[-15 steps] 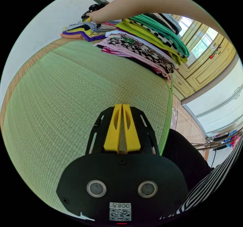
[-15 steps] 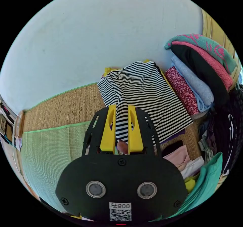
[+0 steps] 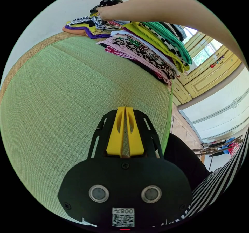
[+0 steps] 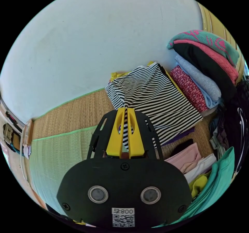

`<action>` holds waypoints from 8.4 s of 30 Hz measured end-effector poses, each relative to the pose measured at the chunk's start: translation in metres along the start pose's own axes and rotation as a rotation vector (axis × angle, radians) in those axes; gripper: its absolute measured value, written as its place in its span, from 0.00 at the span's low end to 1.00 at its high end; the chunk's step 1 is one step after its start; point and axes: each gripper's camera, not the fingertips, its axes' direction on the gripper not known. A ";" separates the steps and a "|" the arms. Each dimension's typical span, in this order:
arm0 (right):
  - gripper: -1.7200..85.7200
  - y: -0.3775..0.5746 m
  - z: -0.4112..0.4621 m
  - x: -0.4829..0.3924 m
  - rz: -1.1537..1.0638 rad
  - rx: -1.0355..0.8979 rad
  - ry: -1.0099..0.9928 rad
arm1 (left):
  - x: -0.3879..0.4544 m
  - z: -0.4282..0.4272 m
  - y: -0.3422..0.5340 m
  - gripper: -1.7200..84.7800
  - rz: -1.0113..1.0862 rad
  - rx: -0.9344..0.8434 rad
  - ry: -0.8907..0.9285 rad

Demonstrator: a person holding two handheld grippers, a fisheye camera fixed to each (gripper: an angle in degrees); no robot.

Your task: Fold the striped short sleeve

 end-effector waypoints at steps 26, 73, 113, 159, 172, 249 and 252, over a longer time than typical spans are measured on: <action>0.03 0.256 -0.333 -0.101 -0.362 -0.170 -0.795 | -0.158 -0.158 0.263 0.15 -0.502 0.456 0.498; 0.04 0.436 -0.425 0.001 -0.045 -0.187 -0.622 | -0.154 -0.098 0.367 0.03 -0.665 0.629 1.122; 0.03 0.505 -0.329 -0.150 -0.336 -0.285 -0.391 | -0.098 -0.099 0.256 0.03 -0.550 0.379 1.112; 0.02 0.481 -0.323 -0.028 -0.270 -0.285 -0.662 | -0.253 -0.097 0.116 0.04 -0.693 0.060 0.338; 0.02 0.496 -0.383 0.011 -0.279 -0.121 -0.541 | -0.225 -0.229 0.284 0.02 -0.617 0.535 0.656; 0.02 0.615 -0.753 0.016 -0.840 0.841 -0.788 | 0.071 -0.631 0.953 0.03 0.411 1.468 0.017; 0.02 0.596 -0.749 0.008 -0.843 0.837 -0.784 | 0.062 -0.637 0.941 0.03 0.407 1.466 0.007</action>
